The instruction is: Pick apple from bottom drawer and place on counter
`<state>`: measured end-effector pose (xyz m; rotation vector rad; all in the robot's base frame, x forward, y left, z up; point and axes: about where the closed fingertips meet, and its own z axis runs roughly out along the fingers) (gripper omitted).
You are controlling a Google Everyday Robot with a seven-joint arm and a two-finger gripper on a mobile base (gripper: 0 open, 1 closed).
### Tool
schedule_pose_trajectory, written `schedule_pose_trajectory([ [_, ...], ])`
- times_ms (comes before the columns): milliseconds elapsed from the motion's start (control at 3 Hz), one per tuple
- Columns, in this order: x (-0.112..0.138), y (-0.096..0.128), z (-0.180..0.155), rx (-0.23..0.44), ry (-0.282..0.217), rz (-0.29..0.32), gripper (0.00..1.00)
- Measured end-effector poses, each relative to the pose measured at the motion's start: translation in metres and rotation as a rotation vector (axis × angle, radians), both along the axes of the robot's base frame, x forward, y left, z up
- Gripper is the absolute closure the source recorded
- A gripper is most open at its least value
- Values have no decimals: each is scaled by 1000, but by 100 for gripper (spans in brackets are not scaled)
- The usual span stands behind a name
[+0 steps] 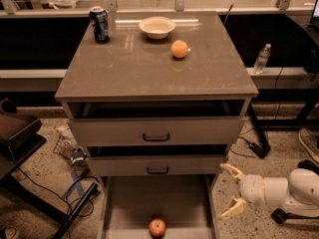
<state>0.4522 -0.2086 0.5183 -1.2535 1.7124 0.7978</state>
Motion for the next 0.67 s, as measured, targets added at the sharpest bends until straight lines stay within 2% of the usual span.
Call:
schedule_pose_trajectory([
  [333,-5,6,-59,22,-18,15,0],
  [667,-5,6,-59,23,-18,15,0],
])
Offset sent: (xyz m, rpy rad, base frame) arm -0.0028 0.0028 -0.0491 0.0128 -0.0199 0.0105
